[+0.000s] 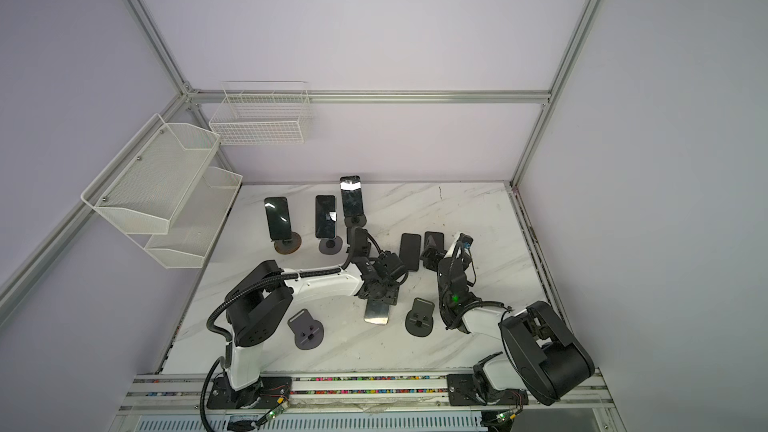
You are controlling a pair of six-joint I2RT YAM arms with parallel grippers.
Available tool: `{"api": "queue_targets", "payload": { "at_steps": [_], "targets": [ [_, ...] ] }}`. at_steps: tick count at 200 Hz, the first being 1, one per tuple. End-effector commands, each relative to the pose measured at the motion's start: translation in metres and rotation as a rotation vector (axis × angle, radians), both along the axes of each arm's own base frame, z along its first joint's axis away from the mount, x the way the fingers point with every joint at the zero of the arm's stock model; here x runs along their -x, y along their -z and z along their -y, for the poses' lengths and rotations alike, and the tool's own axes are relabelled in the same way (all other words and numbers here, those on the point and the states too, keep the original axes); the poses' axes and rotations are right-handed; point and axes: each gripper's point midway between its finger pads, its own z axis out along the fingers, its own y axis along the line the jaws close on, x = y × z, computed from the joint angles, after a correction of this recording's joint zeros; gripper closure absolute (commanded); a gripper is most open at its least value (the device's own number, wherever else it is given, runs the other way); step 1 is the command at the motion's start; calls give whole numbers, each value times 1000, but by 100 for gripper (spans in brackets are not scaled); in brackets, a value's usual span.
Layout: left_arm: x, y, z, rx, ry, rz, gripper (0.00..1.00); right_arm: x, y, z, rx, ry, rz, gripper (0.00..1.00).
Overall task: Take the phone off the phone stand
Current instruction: 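Carry the purple-cased phone with the left gripper toward the flat phones and lower it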
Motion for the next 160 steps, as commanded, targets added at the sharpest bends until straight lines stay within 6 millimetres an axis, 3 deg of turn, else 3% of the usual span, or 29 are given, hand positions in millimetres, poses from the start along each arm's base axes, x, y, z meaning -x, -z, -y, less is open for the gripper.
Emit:
{"api": "queue_targets", "payload": {
  "at_steps": [1,88,160],
  "targets": [
    [7,48,-9,-35,21,-128,32,0,1,-1,5,-4,-7,3],
    [-4,67,-22,-41,-11,-200,26,-2,-1,-4,13,-15,-2,3],
    [-3,66,-31,-41,-57,-160,22,-1,1,-5,10,-22,-11,3]
  ]
}}
